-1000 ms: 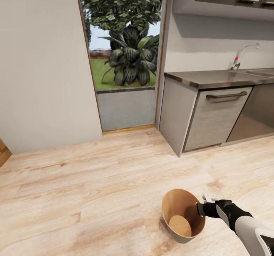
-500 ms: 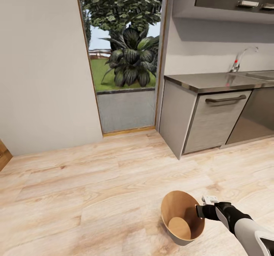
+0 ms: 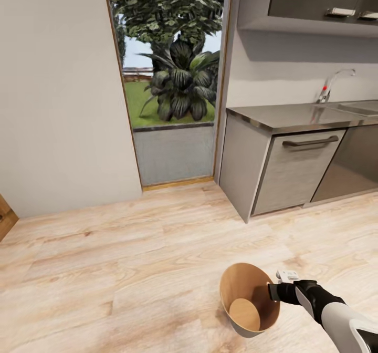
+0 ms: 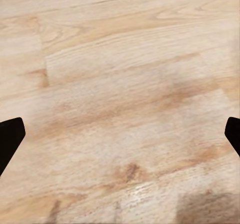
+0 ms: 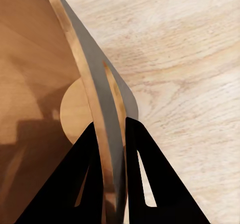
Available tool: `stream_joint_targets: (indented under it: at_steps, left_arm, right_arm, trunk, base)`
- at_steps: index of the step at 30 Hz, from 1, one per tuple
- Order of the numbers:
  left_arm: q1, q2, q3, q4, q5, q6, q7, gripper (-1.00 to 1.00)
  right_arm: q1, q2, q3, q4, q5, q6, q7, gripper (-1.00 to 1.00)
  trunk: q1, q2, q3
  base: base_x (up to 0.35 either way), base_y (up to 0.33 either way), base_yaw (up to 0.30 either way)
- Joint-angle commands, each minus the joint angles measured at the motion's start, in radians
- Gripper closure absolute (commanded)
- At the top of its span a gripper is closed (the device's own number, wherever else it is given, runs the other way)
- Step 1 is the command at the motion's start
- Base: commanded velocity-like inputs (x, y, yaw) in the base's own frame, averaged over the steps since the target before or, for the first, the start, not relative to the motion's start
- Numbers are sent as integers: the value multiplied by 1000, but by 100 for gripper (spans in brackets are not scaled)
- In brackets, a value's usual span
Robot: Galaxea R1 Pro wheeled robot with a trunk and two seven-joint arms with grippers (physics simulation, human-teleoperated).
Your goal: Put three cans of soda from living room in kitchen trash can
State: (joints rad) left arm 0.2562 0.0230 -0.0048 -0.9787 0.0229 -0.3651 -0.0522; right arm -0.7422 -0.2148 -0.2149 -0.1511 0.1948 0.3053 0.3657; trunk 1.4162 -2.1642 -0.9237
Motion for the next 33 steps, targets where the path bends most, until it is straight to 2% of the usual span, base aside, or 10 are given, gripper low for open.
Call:
stream_joint_targets:
  at_steps: [1, 28, 33]
  left_arm:
    - [0, 0, 0, 0, 0, 0, 0, -100]
    - [-1, 0, 5, 1, 0, 0, 1, -100]
    - [-37, 5, 7, 23, 4, 0, 1, -100]
  right_arm:
    - [0, 1, -10, -1, -8, 2, 8, 100]
    - [4, 7, -11, -2, -7, 2, 12, 100]
    - [6, 5, -10, -3, -5, 2, 34, 100]
  trunk:
    - [-4, 7, 3]
    - [-107, 196, 88]
    - [-127, 231, 104]
  base:
    - [0, 0, 0]
    - [0, 0, 0]
    - [0, 0, 0]
